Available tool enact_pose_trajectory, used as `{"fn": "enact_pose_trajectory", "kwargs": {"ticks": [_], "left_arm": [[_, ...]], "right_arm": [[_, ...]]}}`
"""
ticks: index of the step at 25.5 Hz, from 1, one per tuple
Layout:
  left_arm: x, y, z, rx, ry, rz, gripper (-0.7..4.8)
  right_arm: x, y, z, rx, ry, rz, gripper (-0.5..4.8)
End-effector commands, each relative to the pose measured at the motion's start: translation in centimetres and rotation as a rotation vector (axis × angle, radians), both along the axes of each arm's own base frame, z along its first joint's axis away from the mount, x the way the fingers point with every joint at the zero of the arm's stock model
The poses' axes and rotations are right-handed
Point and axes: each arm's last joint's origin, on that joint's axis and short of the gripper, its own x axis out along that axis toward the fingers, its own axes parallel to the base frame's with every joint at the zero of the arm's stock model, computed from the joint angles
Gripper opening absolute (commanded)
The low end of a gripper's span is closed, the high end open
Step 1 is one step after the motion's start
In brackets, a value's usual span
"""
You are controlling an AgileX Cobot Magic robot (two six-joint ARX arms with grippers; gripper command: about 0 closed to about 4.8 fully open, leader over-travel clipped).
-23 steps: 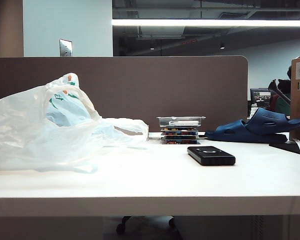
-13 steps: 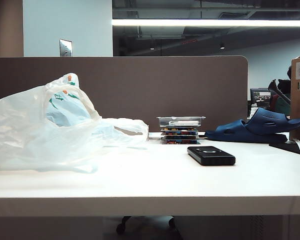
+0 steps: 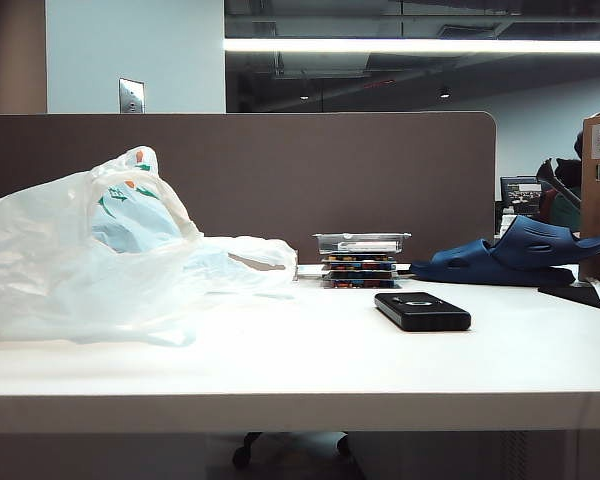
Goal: Put the power bank into the bag.
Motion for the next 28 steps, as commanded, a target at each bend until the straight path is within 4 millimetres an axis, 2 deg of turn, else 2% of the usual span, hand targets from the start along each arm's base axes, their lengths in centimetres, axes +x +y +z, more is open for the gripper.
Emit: {"fn": "enact_pose_trajectory", "kwargs": {"ticks": [1, 5, 8, 18, 20, 23, 28], "left_arm": [[-0.1, 0.0, 0.3, 0.001, -0.018, -0.006, -0.05], [-0.1, 0.0, 0.3, 0.001, -0.018, -0.006, -0.05], [-0.1, 0.0, 0.3, 0.001, -0.018, -0.006, -0.05], [-0.1, -0.1, 0.4, 0.01, -0.022, -0.041, -0.06], [-0.1, -0.3, 0.4, 0.024, -0.021, -0.101, -0.06], [-0.2, -0.6, 0.3, 0.046, -0.02, -0.193, -0.06], [-0.3, -0.9, 0.3, 0.075, -0.019, -0.313, -0.06]], "right_arm": [[-0.1, 0.0, 0.4, 0.001, -0.027, 0.006, -0.05], [-0.3, 0.0, 1.6, -0.001, -0.059, 0.006, -0.05], [-0.8, 0.0, 3.5, -0.003, -0.099, -0.006, -0.05], [-2.6, 0.1, 7.6, -0.004, -0.11, -0.006, -0.05], [-3.6, 0.2, 9.5, -0.003, -0.089, -0.005, -0.05], [-4.0, 0.2, 12.0, 0.0, -0.04, -0.005, -0.05], [-3.6, 0.2, 16.0, 0.004, 0.037, -0.005, -0.05]]}}
